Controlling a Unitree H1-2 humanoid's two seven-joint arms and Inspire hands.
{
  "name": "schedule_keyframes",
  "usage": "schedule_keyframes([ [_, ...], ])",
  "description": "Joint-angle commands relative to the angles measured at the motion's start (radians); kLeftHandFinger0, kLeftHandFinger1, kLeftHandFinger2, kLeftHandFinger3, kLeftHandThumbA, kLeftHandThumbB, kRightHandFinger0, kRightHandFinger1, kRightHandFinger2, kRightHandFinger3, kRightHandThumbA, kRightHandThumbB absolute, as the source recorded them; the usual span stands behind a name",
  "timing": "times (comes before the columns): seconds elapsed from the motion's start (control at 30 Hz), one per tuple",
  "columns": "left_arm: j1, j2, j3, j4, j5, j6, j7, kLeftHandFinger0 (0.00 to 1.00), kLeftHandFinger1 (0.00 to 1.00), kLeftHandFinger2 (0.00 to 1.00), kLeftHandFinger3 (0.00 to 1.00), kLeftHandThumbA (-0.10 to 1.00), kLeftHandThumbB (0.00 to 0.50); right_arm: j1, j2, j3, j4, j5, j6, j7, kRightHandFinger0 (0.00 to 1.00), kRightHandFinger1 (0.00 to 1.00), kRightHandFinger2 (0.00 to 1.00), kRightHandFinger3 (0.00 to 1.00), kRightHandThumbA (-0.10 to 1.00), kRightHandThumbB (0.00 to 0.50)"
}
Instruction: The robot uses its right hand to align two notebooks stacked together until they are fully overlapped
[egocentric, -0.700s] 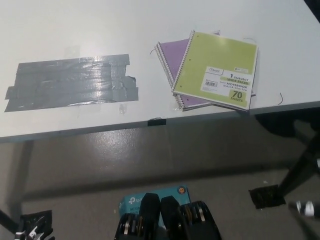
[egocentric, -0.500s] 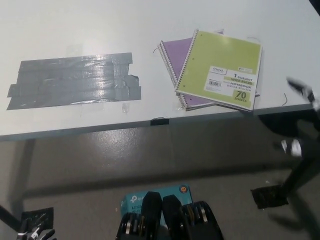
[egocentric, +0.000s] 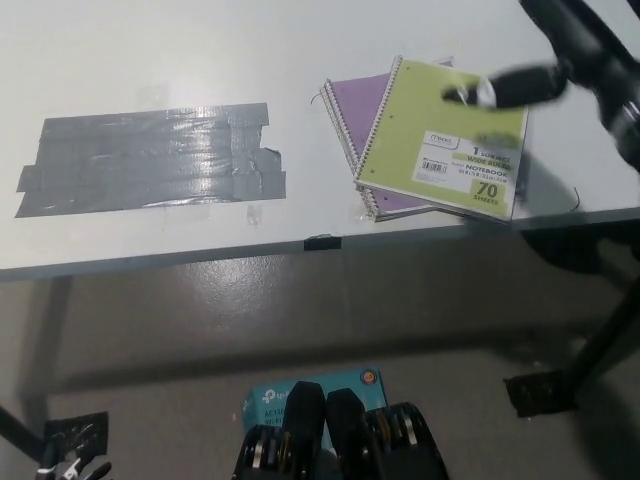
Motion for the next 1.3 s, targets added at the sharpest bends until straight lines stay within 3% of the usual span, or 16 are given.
schedule_keyframes([
  [0.0,0.008,0.021,0.002,-0.019,-0.018,0.017,-0.019,0.92,1.00,1.00,1.00,1.00,0.370,-0.173,0.101,-0.046,0.210,-0.238,0.017,0.064,1.00,1.00,1.00,1.00,1.00,0.450],
  [0.1,0.007,0.016,0.008,-0.019,-0.014,0.017,-0.016,0.92,1.00,1.00,1.00,1.00,0.381,-0.196,0.149,-0.076,0.327,-0.280,0.017,0.016,1.00,1.00,1.00,1.00,1.00,0.437],
  [0.13,0.009,0.019,0.005,-0.018,-0.009,0.007,-0.022,0.92,1.00,1.00,1.00,1.00,0.365,-0.200,0.176,-0.114,0.360,-0.288,0.017,-0.006,1.00,1.00,1.00,1.00,1.00,0.428],
  [0.17,0.005,0.017,0.004,-0.019,0.001,0.013,-0.012,0.91,1.00,1.00,1.00,1.00,0.378,-0.212,0.241,-0.212,0.436,-0.324,0.017,-0.042,1.00,1.00,1.00,1.00,1.00,0.385],
  [0.23,0.007,0.022,-0.007,-0.019,0.008,0.007,-0.020,0.92,1.00,1.00,1.00,1.00,0.385,-0.208,0.285,-0.277,0.483,-0.336,0.017,-0.103,1.00,1.00,1.00,1.00,1.00,0.323],
  [0.33,0.011,0.024,-0.018,-0.023,0.008,0.007,-0.029,0.93,1.00,1.00,1.00,1.00,0.386,-0.207,0.335,-0.368,0.539,-0.342,0.017,-0.180,1.00,1.00,1.00,1.00,1.00,0.273],
  [0.37,0.013,0.022,-0.020,-0.025,0.003,0.009,-0.032,0.92,1.00,1.00,1.00,1.00,0.362,-0.202,0.356,-0.411,0.555,-0.324,0.017,-0.228,1.00,1.00,1.00,1.00,1.00,0.264],
  [0.47,0.016,0.018,-0.033,-0.033,0.000,0.007,-0.037,0.90,1.00,1.00,1.00,1.00,0.364,-0.164,0.361,-0.420,0.593,-0.324,0.017,-0.337,1.00,1.00,1.00,1.00,1.00,0.216],
  [0.63,0.026,0.015,-0.035,-0.027,-0.015,-0.017,-0.050,1.00,1.00,1.00,1.00,1.00,0.366,-0.154,0.383,-0.500,0.651,-0.295,0.017,-0.517,1.00,1.00,1.00,1.00,1.00,0.202],
  [0.8,0.026,0.012,-0.041,-0.036,-0.015,-0.007,-0.046,0.99,1.00,1.00,1.00,1.00,0.368,-0.145,0.386,-0.534,0.651,-0.223,0.017,-0.605,1.00,1.00,1.00,1.00,1.00,0.162],
  [0.97,0.032,0.022,-0.063,-0.030,0.009,-0.038,-0.054,0.93,1.00,1.00,1.00,1.00,0.381,-0.110,0.388,-0.519,0.663,-0.201,-0.049,-0.695,1.00,1.00,1.00,1.00,1.00,0.120],
  [1.13,0.026,0.035,-0.085,-0.024,0.017,-0.051,-0.066,0.94,1.00,1.00,1.00,1.00,0.384,-0.062,0.388,-0.480,0.664,-0.191,-0.124,-0.725,1.00,1.00,1.00,1.00,1.00,0.119],
  [1.23,0.020,0.039,-0.094,-0.022,0.029,-0.062,-0.066,0.92,1.00,1.00,1.00,1.00,0.394,-0.061,0.390,-0.455,0.681,-0.204,-0.101,-0.753,1.00,1.00,1.00,1.00,1.00,0.136],
  [1.27,0.019,0.040,-0.096,-0.022,0.026,-0.066,-0.069,0.92,1.00,1.00,1.00,1.00,0.430,-0.055,0.396,-0.437,0.686,-0.209,-0.086,-0.746,1.00,1.00,1.00,1.00,1.00,0.153],
])
